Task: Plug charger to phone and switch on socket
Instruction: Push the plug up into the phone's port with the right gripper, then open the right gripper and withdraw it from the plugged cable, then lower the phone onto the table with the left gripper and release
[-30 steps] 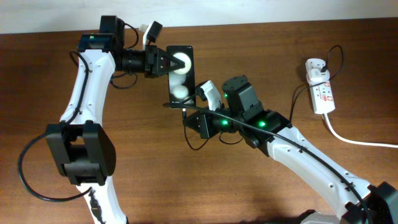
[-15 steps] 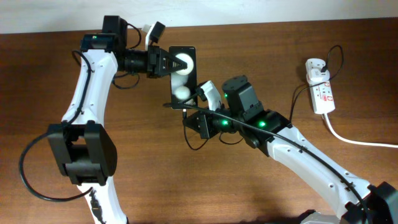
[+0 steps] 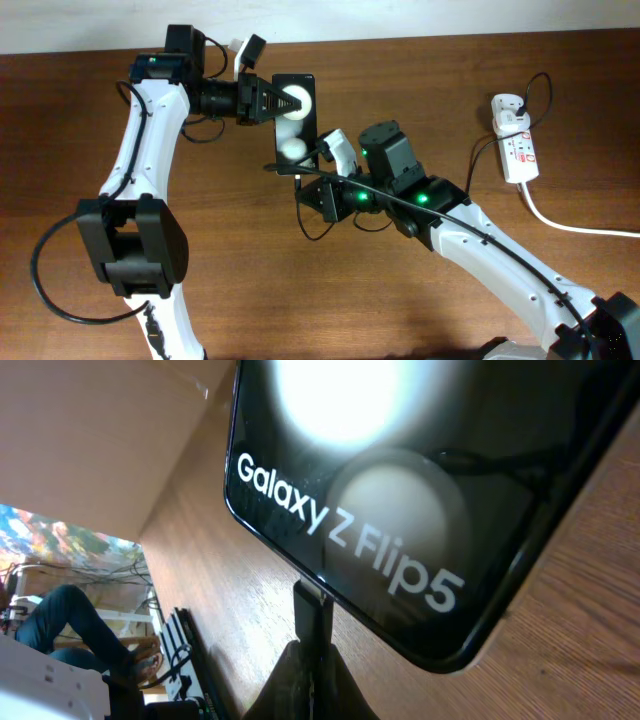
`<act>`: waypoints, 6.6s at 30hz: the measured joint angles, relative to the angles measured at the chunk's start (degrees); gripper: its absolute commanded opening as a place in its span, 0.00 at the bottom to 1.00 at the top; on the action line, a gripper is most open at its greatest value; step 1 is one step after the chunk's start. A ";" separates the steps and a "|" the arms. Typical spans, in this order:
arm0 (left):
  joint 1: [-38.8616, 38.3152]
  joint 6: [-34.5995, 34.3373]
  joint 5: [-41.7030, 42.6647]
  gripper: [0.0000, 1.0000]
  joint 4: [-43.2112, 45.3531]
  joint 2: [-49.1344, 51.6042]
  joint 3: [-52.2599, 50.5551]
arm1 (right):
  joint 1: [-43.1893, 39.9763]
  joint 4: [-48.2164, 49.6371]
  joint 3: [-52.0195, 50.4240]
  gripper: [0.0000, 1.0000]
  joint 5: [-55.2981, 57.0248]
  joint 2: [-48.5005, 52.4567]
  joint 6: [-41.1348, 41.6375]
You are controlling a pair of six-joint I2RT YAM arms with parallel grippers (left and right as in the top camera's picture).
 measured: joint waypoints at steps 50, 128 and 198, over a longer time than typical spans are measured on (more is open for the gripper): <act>0.33 -1.51 -3.06 0.00 0.15 0.00 0.15 | -1.66 4.92 -1.29 0.04 -4.63 0.24 2.14; 1.70 -0.83 -22.10 0.00 -6.67 0.09 0.11 | -3.58 -14.10 -0.07 0.61 10.88 0.00 2.80; -0.28 -9.33 -31.95 0.63 0.00 21.18 0.46 | -3.58 -15.23 -0.07 0.63 13.46 0.00 2.75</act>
